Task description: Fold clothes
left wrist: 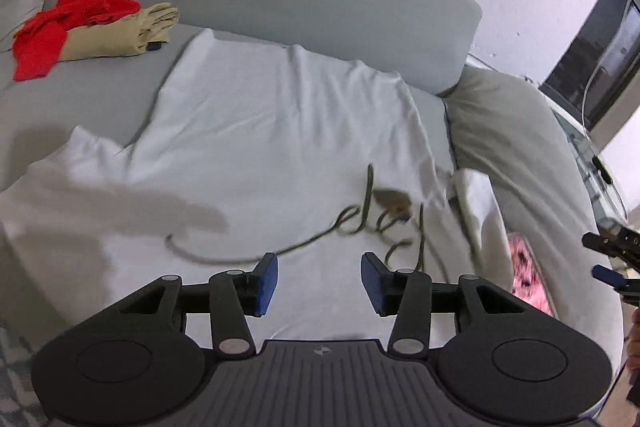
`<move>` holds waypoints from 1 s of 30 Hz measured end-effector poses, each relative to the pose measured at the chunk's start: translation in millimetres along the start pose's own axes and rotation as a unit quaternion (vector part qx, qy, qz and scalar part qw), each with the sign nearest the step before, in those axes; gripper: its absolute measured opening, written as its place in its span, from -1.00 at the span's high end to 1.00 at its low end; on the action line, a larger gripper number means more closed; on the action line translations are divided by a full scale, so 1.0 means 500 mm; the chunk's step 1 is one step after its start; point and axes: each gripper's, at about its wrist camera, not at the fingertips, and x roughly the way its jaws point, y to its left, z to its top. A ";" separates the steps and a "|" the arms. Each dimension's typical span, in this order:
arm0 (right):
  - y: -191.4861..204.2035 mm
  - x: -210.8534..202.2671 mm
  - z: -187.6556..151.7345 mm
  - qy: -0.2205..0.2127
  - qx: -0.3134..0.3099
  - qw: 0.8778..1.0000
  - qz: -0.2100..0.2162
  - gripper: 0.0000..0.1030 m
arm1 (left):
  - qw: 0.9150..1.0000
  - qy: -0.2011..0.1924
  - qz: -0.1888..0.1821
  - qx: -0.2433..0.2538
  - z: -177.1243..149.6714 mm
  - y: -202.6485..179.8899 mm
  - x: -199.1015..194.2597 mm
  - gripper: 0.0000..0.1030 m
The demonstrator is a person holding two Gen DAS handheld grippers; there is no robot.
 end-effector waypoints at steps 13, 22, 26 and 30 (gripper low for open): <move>0.065 0.205 0.072 0.070 0.023 0.991 0.113 -0.06 | 0.998 0.012 -0.010 -0.053 0.026 -0.006 0.093 0.36; 0.130 0.310 0.066 0.115 -0.045 0.985 0.120 0.07 | 0.998 0.015 -0.018 -0.064 0.022 0.004 0.104 0.36; 0.144 0.314 0.060 0.115 -0.081 0.982 0.126 0.93 | 0.998 0.019 -0.021 -0.064 0.014 0.005 0.105 0.36; 0.140 0.259 0.059 0.050 -0.107 0.986 0.115 0.98 | 0.997 0.020 -0.024 -0.066 0.003 0.008 0.102 0.36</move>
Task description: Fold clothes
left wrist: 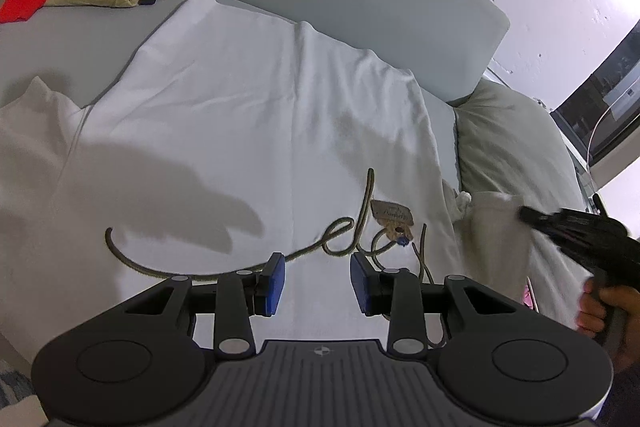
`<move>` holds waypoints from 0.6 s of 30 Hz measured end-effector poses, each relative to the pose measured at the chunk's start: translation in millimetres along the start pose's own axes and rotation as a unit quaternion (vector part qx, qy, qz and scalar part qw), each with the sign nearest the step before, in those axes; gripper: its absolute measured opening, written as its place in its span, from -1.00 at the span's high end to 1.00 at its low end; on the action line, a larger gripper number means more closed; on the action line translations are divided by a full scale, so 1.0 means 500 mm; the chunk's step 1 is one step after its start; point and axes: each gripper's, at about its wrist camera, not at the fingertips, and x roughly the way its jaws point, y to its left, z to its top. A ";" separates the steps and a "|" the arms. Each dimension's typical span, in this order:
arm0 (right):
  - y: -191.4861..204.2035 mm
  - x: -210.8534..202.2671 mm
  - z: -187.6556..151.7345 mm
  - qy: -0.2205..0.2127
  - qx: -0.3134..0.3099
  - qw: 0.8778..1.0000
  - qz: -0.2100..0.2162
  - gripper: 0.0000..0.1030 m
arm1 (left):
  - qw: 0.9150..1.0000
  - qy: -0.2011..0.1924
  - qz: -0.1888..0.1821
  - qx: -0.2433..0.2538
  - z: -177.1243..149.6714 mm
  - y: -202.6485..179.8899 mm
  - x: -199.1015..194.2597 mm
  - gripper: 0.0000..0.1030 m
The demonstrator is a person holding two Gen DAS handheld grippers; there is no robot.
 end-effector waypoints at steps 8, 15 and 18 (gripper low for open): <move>-0.048 -0.114 -0.052 -0.082 0.008 0.989 -0.126 1.00 | 0.999 0.031 -0.011 0.010 -0.034 -0.015 0.016 0.36; -0.008 -0.092 -0.096 -0.067 -0.039 0.974 -0.212 1.00 | 0.999 0.044 -0.011 0.025 -0.062 -0.021 0.006 0.32; 0.008 -0.082 -0.095 -0.036 -0.051 0.974 -0.220 0.87 | 0.999 0.034 -0.005 0.015 -0.059 -0.005 -0.017 0.33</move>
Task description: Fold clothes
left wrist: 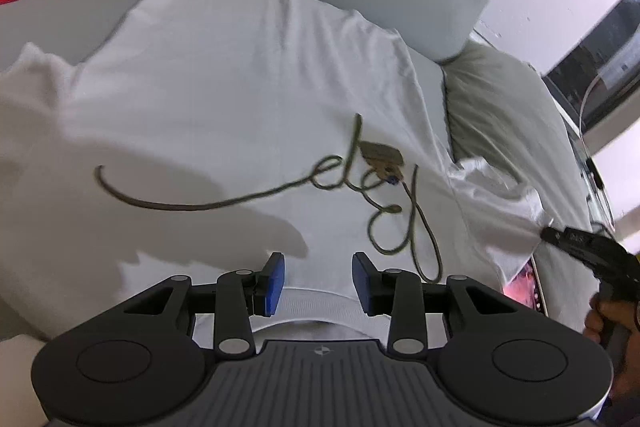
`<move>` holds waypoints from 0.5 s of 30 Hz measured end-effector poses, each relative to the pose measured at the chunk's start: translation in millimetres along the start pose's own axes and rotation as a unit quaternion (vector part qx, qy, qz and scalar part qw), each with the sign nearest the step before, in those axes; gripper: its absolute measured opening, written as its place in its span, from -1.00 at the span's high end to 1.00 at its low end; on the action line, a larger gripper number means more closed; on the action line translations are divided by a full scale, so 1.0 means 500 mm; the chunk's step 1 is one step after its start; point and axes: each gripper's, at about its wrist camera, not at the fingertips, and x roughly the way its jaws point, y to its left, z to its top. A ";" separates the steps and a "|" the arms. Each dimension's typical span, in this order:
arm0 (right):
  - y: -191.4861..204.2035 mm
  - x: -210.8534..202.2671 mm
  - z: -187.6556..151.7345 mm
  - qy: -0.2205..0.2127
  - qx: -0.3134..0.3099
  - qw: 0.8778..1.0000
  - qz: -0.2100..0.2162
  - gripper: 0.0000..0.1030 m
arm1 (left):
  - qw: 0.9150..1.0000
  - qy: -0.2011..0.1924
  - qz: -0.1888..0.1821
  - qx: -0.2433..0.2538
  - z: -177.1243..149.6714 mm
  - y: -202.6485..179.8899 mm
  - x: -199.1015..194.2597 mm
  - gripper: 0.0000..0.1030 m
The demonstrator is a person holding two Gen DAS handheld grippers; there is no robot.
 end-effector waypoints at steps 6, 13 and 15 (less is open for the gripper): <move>0.005 -0.079 -0.004 0.006 0.020 0.998 0.052 0.06 | 0.999 -0.030 0.021 -0.002 -0.004 0.029 -0.043 0.39; 0.117 -0.056 -0.060 0.091 -0.053 0.978 0.182 0.42 | 0.988 -0.032 0.111 0.101 -0.050 0.026 -0.008 0.50; 0.144 -0.030 -0.084 0.125 -0.089 0.973 0.175 0.41 | 0.984 -0.002 0.113 0.141 -0.062 0.013 -0.023 0.50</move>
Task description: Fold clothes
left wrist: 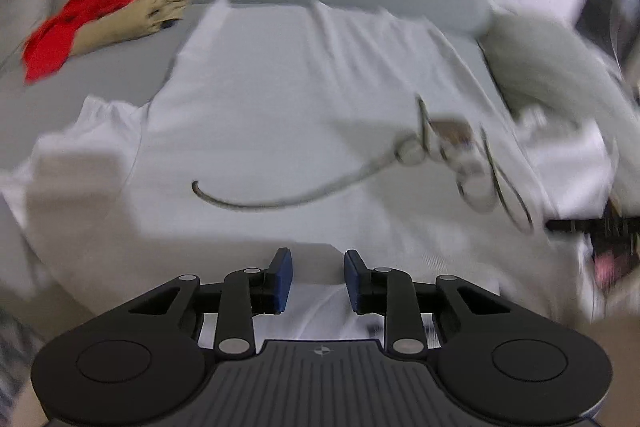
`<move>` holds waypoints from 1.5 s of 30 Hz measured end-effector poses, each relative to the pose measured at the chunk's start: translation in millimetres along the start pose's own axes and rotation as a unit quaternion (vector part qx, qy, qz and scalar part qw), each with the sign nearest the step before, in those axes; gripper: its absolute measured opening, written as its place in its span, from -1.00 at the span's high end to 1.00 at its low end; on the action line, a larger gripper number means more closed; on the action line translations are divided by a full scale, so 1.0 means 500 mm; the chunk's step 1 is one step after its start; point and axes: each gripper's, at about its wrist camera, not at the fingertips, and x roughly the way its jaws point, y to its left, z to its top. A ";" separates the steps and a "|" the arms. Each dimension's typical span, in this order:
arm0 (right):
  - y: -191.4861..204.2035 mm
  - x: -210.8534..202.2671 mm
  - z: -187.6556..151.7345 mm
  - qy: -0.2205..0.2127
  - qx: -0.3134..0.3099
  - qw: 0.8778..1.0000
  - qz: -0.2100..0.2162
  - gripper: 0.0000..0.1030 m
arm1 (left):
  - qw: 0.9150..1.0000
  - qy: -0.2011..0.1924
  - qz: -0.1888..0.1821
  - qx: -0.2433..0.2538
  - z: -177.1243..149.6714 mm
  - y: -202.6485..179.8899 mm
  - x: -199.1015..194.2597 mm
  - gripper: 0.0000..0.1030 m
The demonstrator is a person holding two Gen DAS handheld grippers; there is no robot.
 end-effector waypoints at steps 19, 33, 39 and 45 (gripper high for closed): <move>0.078 -0.015 -0.005 0.132 -0.107 0.983 0.074 0.42 | 0.994 0.097 -0.026 -0.048 -0.040 0.039 -0.006 0.53; -0.059 -0.247 0.125 -0.038 0.098 0.975 0.197 -0.57 | 0.986 -0.064 -0.086 -0.127 0.164 0.148 -0.191 0.14; -0.110 -0.227 0.175 -0.115 0.200 0.952 0.201 -0.59 | 0.982 -0.079 -0.095 -0.139 0.255 0.183 -0.159 0.04; -0.091 -0.114 0.305 -0.108 0.180 0.964 0.163 -0.59 | 0.983 -0.083 -0.077 -0.144 0.352 0.250 -0.023 -0.07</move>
